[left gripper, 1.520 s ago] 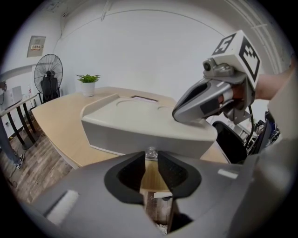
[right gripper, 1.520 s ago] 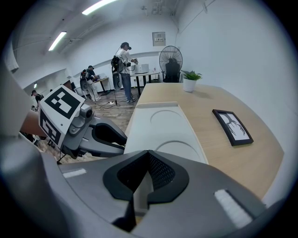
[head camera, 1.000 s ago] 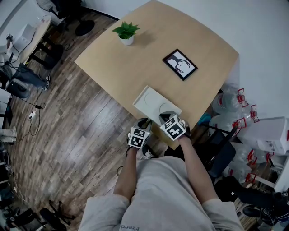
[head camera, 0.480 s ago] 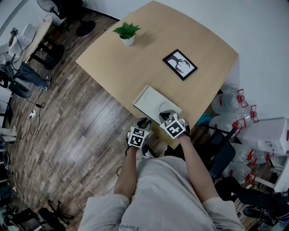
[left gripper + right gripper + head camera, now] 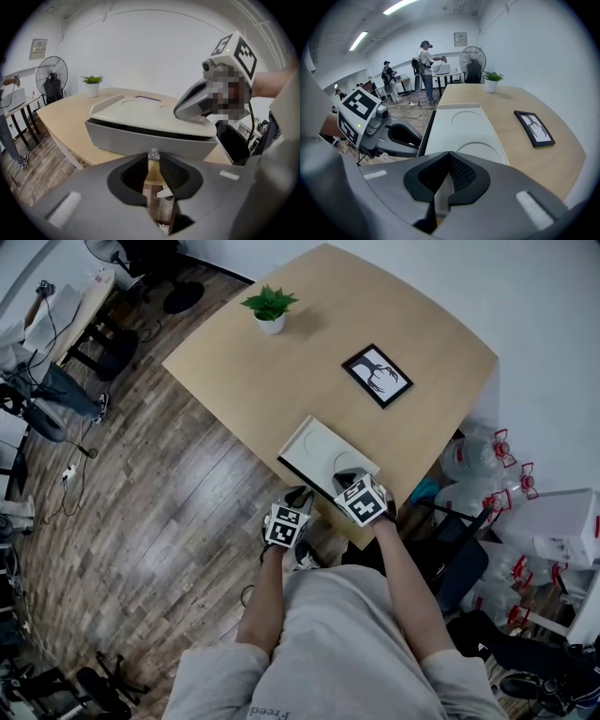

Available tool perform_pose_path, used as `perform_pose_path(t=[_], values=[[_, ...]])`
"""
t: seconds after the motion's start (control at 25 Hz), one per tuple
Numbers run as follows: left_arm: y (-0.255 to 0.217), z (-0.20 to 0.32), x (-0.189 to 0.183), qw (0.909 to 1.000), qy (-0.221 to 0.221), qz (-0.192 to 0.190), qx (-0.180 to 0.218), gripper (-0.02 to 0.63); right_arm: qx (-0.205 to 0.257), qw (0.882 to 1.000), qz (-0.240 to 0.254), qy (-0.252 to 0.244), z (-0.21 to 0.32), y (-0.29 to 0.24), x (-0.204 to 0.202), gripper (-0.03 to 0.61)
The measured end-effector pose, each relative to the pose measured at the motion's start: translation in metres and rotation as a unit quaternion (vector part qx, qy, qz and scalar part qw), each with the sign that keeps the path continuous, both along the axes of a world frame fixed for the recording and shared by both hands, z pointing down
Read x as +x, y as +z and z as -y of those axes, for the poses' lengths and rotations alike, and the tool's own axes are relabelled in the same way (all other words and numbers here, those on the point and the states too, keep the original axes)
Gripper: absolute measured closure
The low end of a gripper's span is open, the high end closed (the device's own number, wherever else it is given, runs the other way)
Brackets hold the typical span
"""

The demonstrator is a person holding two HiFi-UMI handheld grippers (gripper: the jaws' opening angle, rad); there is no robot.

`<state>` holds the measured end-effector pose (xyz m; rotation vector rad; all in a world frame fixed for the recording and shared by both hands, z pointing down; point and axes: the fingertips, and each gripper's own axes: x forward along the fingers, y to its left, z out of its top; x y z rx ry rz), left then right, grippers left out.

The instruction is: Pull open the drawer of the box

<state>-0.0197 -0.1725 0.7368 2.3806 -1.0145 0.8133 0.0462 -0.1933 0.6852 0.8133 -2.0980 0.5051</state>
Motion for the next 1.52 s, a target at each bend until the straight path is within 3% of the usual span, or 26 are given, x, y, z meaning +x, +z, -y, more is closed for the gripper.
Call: perform_pose_path(t=[0.2, 1.52], values=[[-0.001, -0.008, -0.001, 0.9999, 0.001, -0.002, -0.017, 0.485, -0.002, 1.000, 0.000, 0.000, 0.000, 0.001, 0.000, 0.577], [-0.002, -0.037, -0.023, 0.9999, -0.003, 0.001, -0.017, 0.485, 0.021, 1.000, -0.003, -0.006, 0.005, -0.006, 0.000, 0.577]])
